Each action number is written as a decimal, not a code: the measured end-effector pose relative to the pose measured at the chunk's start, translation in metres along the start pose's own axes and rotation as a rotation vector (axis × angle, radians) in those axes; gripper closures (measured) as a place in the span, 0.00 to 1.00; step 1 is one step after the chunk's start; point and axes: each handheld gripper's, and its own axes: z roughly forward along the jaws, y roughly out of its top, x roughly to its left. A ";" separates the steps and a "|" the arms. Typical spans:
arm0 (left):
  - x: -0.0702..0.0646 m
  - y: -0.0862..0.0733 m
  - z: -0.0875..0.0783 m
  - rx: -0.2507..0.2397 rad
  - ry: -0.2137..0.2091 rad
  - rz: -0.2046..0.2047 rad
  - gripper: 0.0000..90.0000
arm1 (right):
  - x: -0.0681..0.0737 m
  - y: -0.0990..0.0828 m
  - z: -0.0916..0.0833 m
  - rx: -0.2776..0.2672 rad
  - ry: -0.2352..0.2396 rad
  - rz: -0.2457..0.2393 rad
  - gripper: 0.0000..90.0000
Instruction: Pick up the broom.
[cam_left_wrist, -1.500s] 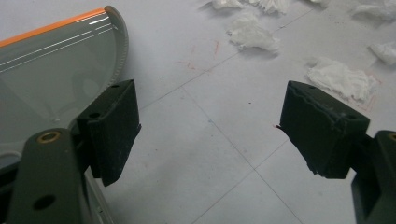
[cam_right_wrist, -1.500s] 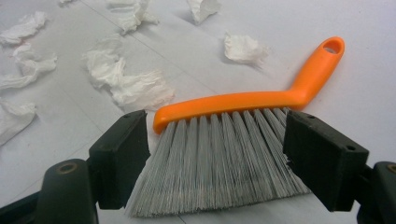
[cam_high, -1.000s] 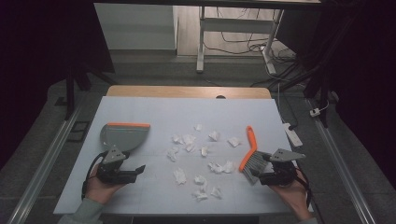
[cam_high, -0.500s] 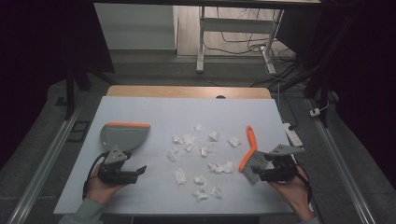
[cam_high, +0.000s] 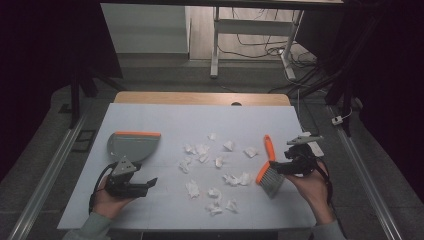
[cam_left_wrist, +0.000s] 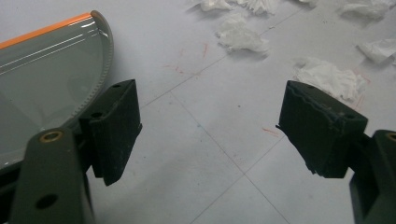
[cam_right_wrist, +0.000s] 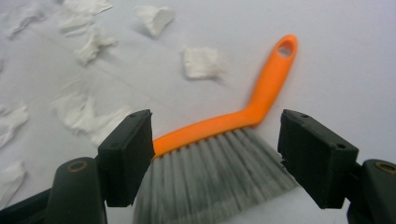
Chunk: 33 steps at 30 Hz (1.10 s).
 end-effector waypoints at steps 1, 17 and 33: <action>0.000 0.000 0.000 0.000 0.001 -0.001 0.24 | -0.002 0.002 0.002 0.008 0.000 0.010 0.30; 0.000 -0.001 0.002 0.008 0.003 0.003 0.24 | -0.023 0.033 0.054 0.228 -0.078 0.094 0.35; -0.001 -0.002 0.004 0.016 -0.002 0.010 0.24 | -0.030 0.040 0.091 0.388 -0.131 0.165 0.42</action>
